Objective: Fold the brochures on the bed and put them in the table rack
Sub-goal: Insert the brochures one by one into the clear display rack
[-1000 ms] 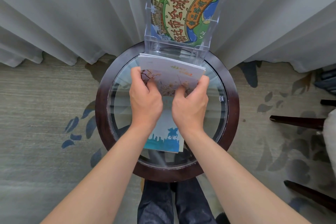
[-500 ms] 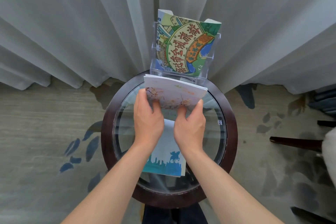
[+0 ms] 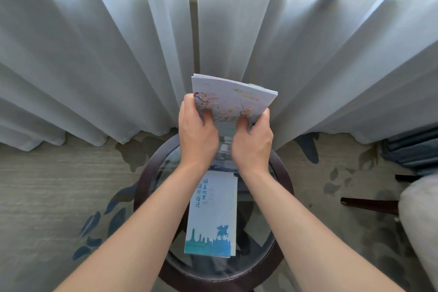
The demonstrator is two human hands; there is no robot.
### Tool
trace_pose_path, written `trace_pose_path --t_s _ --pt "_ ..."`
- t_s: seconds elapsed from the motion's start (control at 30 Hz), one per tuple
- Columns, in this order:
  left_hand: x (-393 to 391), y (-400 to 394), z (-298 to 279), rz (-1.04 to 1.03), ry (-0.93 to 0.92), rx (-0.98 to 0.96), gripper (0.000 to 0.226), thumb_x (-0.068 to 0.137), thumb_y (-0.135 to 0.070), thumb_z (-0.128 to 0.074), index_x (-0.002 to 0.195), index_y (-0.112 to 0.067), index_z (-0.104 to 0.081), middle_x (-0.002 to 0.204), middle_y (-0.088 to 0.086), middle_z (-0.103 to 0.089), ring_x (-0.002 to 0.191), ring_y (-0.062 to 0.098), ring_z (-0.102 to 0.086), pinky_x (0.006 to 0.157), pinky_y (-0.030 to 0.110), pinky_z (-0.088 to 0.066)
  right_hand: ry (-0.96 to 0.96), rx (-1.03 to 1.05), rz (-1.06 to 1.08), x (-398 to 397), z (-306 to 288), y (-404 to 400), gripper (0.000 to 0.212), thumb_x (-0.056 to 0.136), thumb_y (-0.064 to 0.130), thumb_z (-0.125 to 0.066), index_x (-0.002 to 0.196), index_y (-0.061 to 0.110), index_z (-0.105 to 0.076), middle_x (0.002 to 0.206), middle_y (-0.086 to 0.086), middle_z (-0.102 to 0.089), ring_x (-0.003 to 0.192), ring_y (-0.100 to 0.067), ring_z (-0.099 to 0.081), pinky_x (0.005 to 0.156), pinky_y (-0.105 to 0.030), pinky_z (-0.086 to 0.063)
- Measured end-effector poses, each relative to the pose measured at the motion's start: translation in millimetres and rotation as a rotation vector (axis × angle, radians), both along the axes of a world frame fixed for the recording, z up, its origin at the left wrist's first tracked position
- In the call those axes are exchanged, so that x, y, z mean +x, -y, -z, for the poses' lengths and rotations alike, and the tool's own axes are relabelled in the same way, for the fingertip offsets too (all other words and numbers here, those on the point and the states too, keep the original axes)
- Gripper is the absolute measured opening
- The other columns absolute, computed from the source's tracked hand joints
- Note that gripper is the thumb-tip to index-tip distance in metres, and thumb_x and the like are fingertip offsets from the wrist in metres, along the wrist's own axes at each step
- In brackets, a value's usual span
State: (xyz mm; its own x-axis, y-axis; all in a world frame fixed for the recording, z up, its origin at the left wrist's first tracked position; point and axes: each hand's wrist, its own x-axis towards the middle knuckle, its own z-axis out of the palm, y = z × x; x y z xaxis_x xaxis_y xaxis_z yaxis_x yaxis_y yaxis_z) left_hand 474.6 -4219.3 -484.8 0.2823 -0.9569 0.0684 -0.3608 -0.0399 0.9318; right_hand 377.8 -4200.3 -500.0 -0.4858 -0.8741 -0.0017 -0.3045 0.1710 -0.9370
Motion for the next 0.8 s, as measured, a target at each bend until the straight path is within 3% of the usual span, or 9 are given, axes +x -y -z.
trace_pose_path --t_s 0.1,0.17,0.33,0.43,0.57,0.67,0.73,0.8 --pt "-4 10 5 0.005 0.014 0.014 0.005 0.096 -0.008 -0.046 0.099 -0.013 -0.046 0.1 0.007 -0.057 0.096 0.026 -0.054 0.083 0.049 -0.049 0.001 0.005 0.006 -5 3 9 0.009 0.096 0.017 -0.049 0.096 0.026 -0.046 0.09 0.008 -0.065 0.084 -0.005 -0.059 0.062 -0.013 -0.042" --pt "-5 13 14 0.014 0.019 0.04 0.006 0.097 -0.008 -0.046 0.101 -0.013 -0.047 0.102 0.006 -0.057 0.098 0.025 -0.054 0.083 0.047 -0.05 0.005 0.026 0.002 -6 9 13 0.009 0.096 0.016 -0.049 0.098 0.024 -0.048 0.092 0.008 -0.065 0.085 -0.007 -0.059 0.065 -0.018 -0.044" --pt "-3 14 39 0.014 0.054 0.08 0.013 0.094 -0.006 -0.045 0.096 -0.019 -0.045 0.1 0.005 -0.058 0.092 0.021 -0.052 0.07 0.018 -0.039 0.009 0.1 -0.011 -8 29 15 0.012 0.096 0.012 -0.049 0.102 0.022 -0.05 0.096 0.006 -0.066 0.089 -0.016 -0.059 0.075 -0.034 -0.048" --pt "-1 17 51 0.022 0.063 0.113 0.011 0.093 -0.004 -0.044 0.097 -0.014 -0.046 0.1 0.007 -0.058 0.091 0.022 -0.052 0.07 0.027 -0.037 0.009 0.137 -0.022 -8 41 16 0.01 0.096 0.011 -0.049 0.103 0.018 -0.051 0.098 0.003 -0.066 0.09 -0.02 -0.059 0.074 -0.035 -0.047" --pt "-1 20 61 0.028 0.084 0.145 0.012 0.092 -0.002 -0.042 0.097 -0.01 -0.05 0.099 0.006 -0.058 0.089 0.02 -0.051 0.07 0.028 -0.037 0.006 0.182 -0.022 -11 54 18 0.007 0.096 0.013 -0.049 0.102 0.016 -0.051 0.098 0.0 -0.067 0.09 -0.023 -0.059 0.073 -0.037 -0.046" --pt "0 20 69 0.005 0.149 0.17 0.011 0.093 -0.004 -0.042 0.094 -0.012 -0.049 0.095 0.004 -0.058 0.087 0.02 -0.049 0.077 0.033 -0.037 -0.001 0.208 -0.023 -12 61 18 0.008 0.097 0.015 -0.05 0.104 0.017 -0.052 0.1 0.0 -0.067 0.093 -0.023 -0.059 0.078 -0.041 -0.05" --pt "1 20 73 -0.013 0.24 0.199 0.013 0.093 -0.006 -0.041 0.09 -0.017 -0.047 0.09 -0.001 -0.057 0.083 0.015 -0.043 0.086 0.033 -0.029 -0.007 0.219 -0.029 -13 64 18 0.008 0.098 0.018 -0.049 0.105 0.021 -0.052 0.1 0.004 -0.066 0.093 -0.02 -0.059 0.079 -0.042 -0.052" --pt "2 20 77 -0.013 0.309 0.237 0.014 0.094 -0.01 -0.041 0.088 -0.02 -0.048 0.09 -0.005 -0.058 0.083 0.013 -0.043 0.085 0.03 -0.02 -0.016 0.225 -0.035 -14 66 18 0.007 0.098 0.02 -0.049 0.104 0.022 -0.051 0.097 0.007 -0.065 0.091 -0.018 -0.059 0.078 -0.042 -0.053"
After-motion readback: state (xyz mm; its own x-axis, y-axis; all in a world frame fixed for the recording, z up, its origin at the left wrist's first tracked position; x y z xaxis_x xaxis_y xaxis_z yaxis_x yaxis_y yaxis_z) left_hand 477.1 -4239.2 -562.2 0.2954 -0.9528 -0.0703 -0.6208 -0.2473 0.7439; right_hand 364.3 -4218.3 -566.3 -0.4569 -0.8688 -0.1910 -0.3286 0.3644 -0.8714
